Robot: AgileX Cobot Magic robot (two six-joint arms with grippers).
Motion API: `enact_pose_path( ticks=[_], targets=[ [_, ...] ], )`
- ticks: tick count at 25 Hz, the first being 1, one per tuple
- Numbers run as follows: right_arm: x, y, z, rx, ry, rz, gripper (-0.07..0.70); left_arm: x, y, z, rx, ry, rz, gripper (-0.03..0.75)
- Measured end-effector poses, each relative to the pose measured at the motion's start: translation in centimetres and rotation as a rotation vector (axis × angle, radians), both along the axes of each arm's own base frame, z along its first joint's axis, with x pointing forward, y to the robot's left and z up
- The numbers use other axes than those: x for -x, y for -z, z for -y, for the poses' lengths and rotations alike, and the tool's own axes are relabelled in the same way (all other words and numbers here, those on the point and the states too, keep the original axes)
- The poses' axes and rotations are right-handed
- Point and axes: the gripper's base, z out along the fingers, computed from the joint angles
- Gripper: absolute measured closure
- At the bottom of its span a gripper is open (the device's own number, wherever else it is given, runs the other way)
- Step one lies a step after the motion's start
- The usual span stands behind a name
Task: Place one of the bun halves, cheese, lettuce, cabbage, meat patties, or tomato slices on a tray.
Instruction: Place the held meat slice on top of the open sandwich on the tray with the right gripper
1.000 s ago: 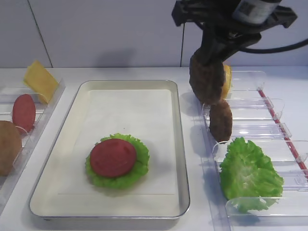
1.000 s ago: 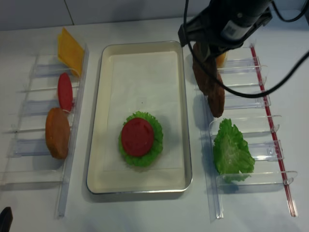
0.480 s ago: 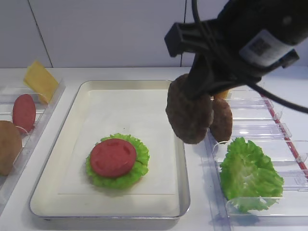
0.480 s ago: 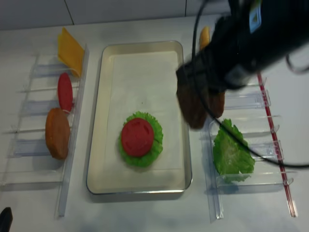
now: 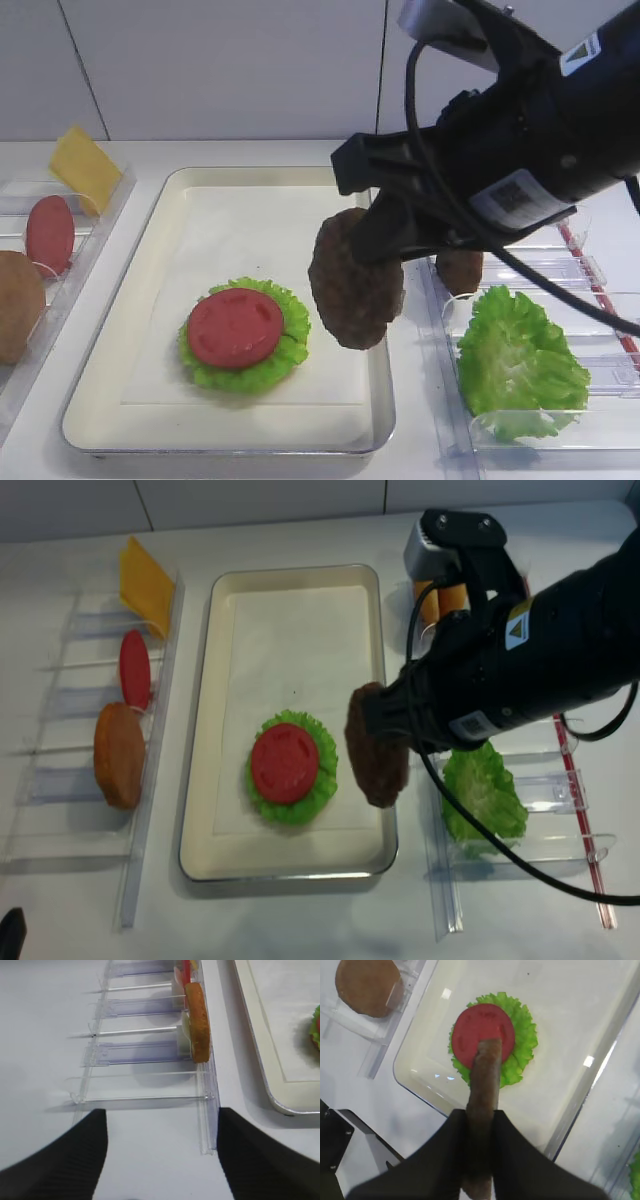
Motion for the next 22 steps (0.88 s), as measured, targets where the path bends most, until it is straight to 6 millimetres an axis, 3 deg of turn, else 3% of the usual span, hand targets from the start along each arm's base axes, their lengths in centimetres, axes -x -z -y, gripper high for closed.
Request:
enact_pose_path(
  ticks=[5, 10, 16, 22],
  targets=[
    [-0.5, -0.2, 0.0, -0.044, 0.015, 0.036, 0.486, 0.0, 0.0, 0.0, 0.0, 0.0, 0.0, 0.259],
    [-2.4, 0.0, 1.0, -0.127, 0.054, 0.013, 0.486, 0.0, 0.0, 0.0, 0.0, 0.0, 0.001, 0.259],
    [-5.4, 2.1, 0.9, -0.337, -0.013, -0.118, 0.486, 0.0, 0.0, 0.0, 0.0, 0.0, 0.001, 0.259],
    [-7.0, 4.7, -0.8, -0.518, -0.136, -0.222, 0.486, 0.0, 0.0, 0.0, 0.0, 0.0, 0.002, 0.259]
  ],
)
